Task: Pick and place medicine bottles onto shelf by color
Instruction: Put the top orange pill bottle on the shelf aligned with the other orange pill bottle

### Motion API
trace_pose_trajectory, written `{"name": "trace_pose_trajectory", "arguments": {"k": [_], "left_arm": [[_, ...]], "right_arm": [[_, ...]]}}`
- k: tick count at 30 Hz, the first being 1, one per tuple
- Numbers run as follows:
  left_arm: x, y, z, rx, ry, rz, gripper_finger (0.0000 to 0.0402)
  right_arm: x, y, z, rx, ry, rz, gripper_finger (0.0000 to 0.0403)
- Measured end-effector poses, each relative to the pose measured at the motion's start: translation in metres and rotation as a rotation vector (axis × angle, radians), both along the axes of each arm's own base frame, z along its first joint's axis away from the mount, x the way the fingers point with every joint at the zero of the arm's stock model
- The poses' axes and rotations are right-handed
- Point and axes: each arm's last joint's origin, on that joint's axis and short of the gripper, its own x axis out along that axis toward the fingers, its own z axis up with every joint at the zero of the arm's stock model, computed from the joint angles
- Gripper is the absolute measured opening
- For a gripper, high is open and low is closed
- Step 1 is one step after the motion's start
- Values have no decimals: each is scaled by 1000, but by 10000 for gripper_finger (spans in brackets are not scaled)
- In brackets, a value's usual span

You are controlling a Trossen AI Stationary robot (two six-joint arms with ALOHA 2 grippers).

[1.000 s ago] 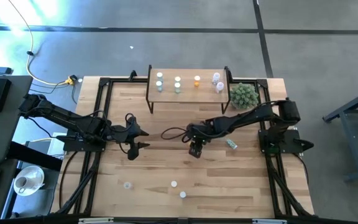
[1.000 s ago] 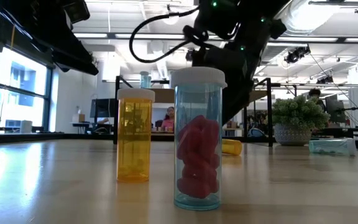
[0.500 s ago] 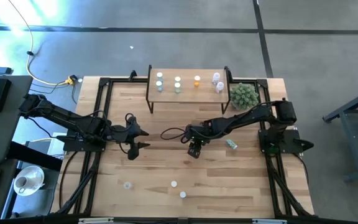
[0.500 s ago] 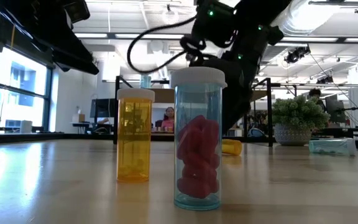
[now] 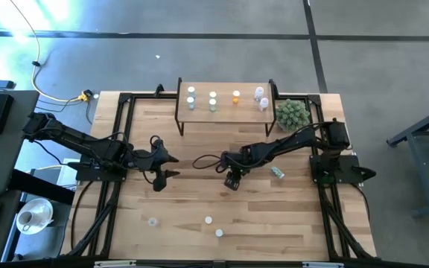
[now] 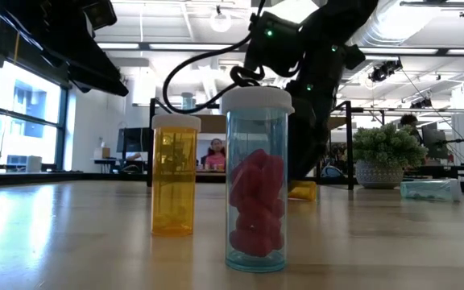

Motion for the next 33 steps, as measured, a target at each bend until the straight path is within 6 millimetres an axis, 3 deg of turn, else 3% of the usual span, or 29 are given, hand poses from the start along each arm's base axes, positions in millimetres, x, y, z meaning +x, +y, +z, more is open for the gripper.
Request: {"name": "trace_pose_trajectory", "arguments": {"k": [9,16,20,33], "left_arm": [[0,0,0,0,1,0,227],[0,0,0,-2,1,-2,227],[0,0,0,-2,2,-3,227],[4,-1,6,16,-71,-12,227]], "right_arm": [[0,0,0,0,2,28,99],[-1,1,9,19,-27,100,88],[-5,2,28,14,-81,112,87],[-25,13,126,-125,-508,210,86]]}}
